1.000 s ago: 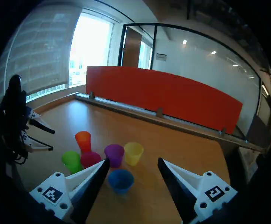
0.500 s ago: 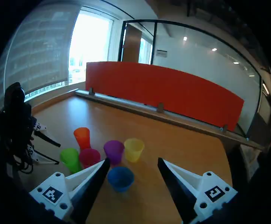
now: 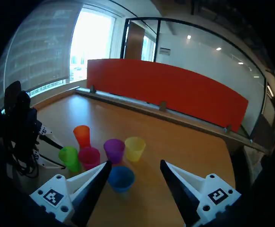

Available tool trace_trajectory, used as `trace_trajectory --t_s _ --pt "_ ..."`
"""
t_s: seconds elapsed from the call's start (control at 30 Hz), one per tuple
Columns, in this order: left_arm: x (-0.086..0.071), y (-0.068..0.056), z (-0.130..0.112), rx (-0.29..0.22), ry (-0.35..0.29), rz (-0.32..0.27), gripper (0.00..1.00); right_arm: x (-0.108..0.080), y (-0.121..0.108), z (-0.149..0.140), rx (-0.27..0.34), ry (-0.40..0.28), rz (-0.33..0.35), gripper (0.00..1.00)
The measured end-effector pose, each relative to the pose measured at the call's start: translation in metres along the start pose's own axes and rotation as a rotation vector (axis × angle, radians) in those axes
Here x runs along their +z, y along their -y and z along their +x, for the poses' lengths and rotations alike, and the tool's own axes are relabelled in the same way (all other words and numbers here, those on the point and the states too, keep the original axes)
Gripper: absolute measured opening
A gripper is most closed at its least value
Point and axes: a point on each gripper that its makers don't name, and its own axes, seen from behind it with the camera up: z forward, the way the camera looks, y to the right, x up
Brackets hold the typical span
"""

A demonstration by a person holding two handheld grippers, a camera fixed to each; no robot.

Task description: Pour water

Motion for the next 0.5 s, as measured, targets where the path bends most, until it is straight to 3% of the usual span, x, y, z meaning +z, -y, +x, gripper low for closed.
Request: trace_trajectory --t_s 0.5 --pt "0.017 -0.002 0.009 0.005 -0.020 -0.004 0.90 0.003 0.002 -0.005 -0.004 0.012 0.012 0.99"
